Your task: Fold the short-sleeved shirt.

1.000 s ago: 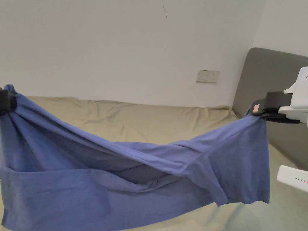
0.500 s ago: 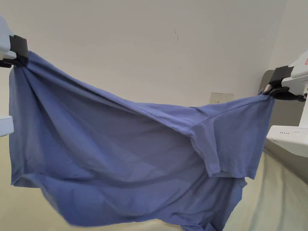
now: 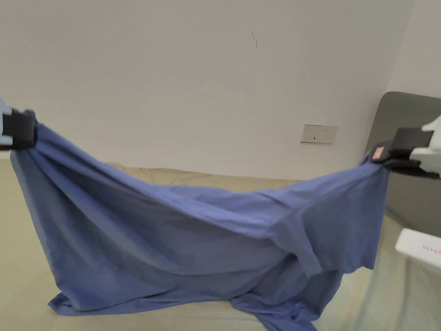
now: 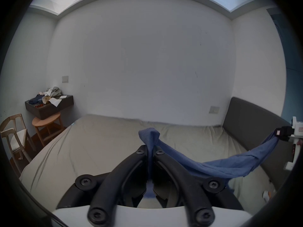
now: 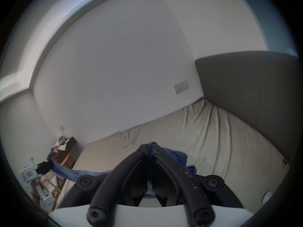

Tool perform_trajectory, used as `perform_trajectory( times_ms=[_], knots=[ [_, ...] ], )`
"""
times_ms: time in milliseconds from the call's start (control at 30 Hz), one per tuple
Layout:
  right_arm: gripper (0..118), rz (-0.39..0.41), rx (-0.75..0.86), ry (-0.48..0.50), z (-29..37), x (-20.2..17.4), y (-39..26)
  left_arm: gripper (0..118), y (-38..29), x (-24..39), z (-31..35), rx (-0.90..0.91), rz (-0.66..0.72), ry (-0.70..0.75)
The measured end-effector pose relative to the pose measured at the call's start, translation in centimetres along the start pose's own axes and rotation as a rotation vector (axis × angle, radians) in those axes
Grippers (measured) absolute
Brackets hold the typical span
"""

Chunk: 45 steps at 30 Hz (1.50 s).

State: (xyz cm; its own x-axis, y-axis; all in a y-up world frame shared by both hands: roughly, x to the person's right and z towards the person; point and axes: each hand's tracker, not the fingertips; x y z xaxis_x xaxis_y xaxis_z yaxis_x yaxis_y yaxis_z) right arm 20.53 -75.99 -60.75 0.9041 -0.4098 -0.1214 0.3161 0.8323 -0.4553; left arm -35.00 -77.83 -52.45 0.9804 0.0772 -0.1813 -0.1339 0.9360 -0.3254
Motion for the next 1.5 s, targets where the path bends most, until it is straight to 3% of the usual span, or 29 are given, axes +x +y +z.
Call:
perform_trajectory(
  times_ms=[200,300,433,733,1133,1500],
  knots=[
    [6,-0.042,-0.114,0.049,4.7,3.3,-7.1,4,-8.6,-3.5,3.2,-0.130,0.066,-0.031],
    [6,-0.079,-0.146,0.035,7.6,5.0,-11.0,4,-13.2,-4.2,5.9,-0.182,0.072,-0.029],
    [6,-0.188,-0.214,0.032,11.7,7.3,-16.9,4,-19.0,-5.3,9.4,-0.284,0.114,-0.053],
    [6,-0.267,-0.297,0.004,20.8,9.9,-28.2,4,-26.8,-6.4,18.1,-0.365,0.117,-0.042],
    [6,-0.342,-0.297,-0.068,29.1,11.9,-33.7,4,-32.3,-8.6,27.2,-0.422,0.151,0.021],
    [6,-0.410,-0.364,-0.157,32.2,13.5,-39.0,4,-38.0,-8.4,30.5,-0.530,0.195,0.047]
  ],
)
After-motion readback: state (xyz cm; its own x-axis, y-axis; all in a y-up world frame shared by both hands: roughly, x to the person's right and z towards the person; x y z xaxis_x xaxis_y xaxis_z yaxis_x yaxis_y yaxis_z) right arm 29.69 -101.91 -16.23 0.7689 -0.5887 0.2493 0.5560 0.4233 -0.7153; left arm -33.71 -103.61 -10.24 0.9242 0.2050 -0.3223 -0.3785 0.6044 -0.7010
